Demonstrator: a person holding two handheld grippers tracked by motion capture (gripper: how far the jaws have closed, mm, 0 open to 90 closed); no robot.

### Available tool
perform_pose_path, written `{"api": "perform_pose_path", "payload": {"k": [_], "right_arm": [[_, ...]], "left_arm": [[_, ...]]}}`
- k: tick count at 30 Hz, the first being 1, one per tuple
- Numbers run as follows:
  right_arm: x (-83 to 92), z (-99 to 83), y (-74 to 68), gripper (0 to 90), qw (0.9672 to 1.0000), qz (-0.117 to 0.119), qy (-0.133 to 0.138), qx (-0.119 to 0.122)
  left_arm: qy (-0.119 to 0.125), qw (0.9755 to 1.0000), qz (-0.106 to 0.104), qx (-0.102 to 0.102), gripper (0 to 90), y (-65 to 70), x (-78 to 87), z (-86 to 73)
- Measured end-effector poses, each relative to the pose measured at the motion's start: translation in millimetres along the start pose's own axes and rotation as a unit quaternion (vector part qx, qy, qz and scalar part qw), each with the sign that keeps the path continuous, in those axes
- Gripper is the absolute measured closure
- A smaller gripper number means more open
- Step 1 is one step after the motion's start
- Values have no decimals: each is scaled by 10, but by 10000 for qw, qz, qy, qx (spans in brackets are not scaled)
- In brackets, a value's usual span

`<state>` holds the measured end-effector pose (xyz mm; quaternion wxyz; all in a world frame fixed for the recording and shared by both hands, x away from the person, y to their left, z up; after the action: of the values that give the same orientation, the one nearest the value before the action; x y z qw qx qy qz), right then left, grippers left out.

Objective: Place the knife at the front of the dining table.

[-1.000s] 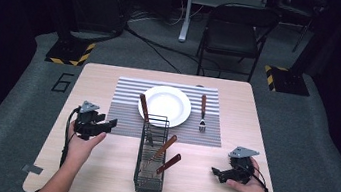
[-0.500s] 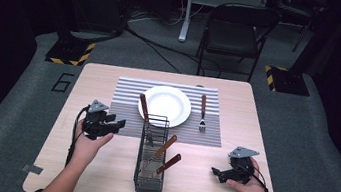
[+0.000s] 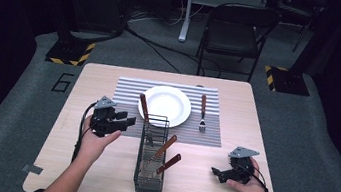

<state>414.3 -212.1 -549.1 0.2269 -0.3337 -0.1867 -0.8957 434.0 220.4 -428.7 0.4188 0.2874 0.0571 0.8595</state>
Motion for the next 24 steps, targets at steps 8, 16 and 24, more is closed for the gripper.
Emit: {"api": "perform_pose_path", "payload": {"k": [8, 16, 24], "right_arm": [[0, 0, 0, 0, 10000, 2, 2, -3], [0, 0, 0, 0, 10000, 0, 0, 0], [0, 0, 0, 0, 10000, 1, 0, -2]], "left_arm": [[-24, 9999, -96, -34, 526, 64, -58, 63], [-64, 9997, -228, -31, 566, 132, -143, 114], [-87, 9992, -375, -93, 632, 182, -262, 140]]}}
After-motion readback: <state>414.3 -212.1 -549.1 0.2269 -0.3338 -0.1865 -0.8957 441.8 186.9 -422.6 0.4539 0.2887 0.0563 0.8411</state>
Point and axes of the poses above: each handheld gripper's, and its own axes: x roughly backward along the jaws, z roughly out of its top, y roughly to its right, the point moved 3 cm from there along -x, roughly forward along the jaws, and after that the axes turned 15 degrees about -z, right-handed, at the moved point
